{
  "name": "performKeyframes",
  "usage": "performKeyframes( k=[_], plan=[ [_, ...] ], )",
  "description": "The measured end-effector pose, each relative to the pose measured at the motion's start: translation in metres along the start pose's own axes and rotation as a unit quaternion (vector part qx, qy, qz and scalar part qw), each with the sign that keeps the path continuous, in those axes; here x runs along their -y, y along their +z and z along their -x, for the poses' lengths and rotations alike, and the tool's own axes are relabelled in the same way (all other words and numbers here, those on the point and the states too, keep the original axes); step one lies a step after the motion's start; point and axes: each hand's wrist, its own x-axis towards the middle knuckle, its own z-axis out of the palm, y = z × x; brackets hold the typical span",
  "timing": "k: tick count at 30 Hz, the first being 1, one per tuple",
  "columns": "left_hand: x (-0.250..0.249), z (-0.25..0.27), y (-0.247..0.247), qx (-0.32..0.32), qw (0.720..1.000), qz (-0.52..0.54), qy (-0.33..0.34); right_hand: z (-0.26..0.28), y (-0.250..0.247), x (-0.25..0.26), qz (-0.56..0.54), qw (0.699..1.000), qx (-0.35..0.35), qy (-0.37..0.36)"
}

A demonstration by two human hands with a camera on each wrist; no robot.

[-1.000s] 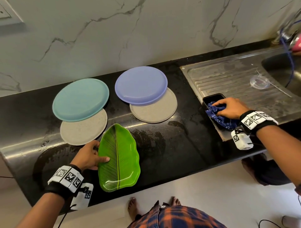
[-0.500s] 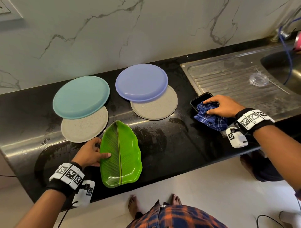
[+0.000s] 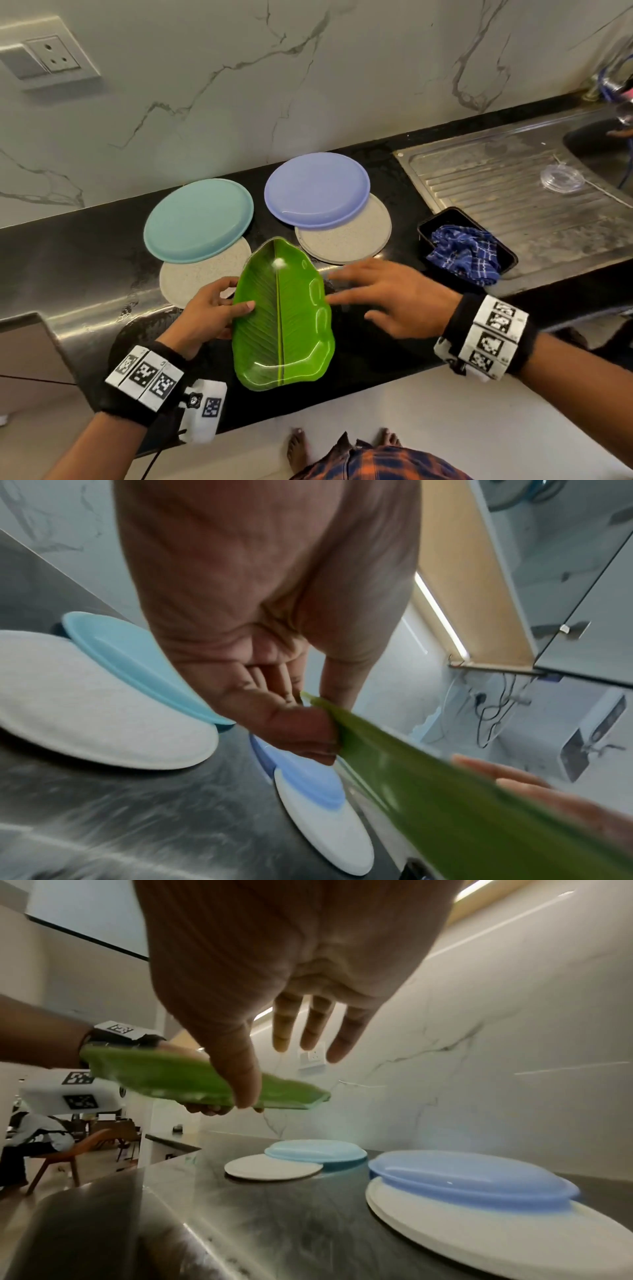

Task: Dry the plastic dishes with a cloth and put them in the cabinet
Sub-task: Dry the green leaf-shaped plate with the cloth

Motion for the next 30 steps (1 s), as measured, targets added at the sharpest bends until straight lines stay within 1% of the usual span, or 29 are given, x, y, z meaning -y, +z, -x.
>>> performKeyframes(
  k=[1,3,5,8,13,15,17,18,20,23,24,25,26,28,30],
  plan=[
    [-0.006,0.004,-0.002,0.001,1.000,0.011,0.006,-0.008,0.002,0.007,0.021,0.999,-0.011,-0.028],
    [-0.020,0.012,-0.006,0.006,1.000,0.022,0.018,-0.021,-0.003,0.017,0.049,0.995,-0.065,-0.062],
    [-0.036,0.021,-0.013,0.012,0.999,0.025,0.038,-0.034,-0.014,0.020,0.059,0.986,-0.123,-0.098],
    [-0.063,0.038,-0.024,0.018,0.997,0.033,0.070,-0.047,-0.043,0.026,0.078,0.968,-0.185,-0.149],
    [-0.116,0.061,-0.051,0.028,0.985,0.072,0.153,-0.058,-0.121,0.059,0.133,0.938,-0.259,-0.187],
    [-0.144,0.072,-0.064,0.011,0.975,0.086,0.204,-0.063,-0.157,0.076,0.161,0.920,-0.297,-0.197],
    [-0.172,0.085,-0.078,-0.024,0.961,0.082,0.264,-0.064,-0.191,0.094,0.184,0.904,-0.326,-0.206],
    [-0.189,0.095,-0.084,-0.042,0.950,0.077,0.299,-0.065,-0.210,0.103,0.192,0.897,-0.337,-0.211],
    [-0.217,0.111,-0.092,-0.073,0.927,0.034,0.365,-0.064,-0.247,0.117,0.199,0.887,-0.355,-0.217],
    [-0.254,0.126,-0.106,-0.132,0.895,-0.012,0.427,-0.062,-0.299,0.136,0.225,0.868,-0.378,-0.230],
    [-0.268,0.128,-0.112,-0.156,0.876,-0.035,0.454,-0.062,-0.319,0.141,0.241,0.860,-0.386,-0.231],
    [-0.276,0.125,-0.119,-0.191,0.850,-0.075,0.485,-0.062,-0.335,0.144,0.256,0.853,-0.393,-0.229],
    [-0.285,0.122,-0.127,-0.228,0.818,-0.118,0.515,-0.062,-0.352,0.148,0.271,0.844,-0.403,-0.228],
    [-0.301,0.118,-0.141,-0.307,0.762,-0.181,0.540,-0.062,-0.385,0.152,0.295,0.825,-0.426,-0.226],
    [-0.320,0.117,-0.149,-0.371,0.696,-0.232,0.569,-0.064,-0.415,0.153,0.316,0.808,-0.445,-0.220]
  ],
)
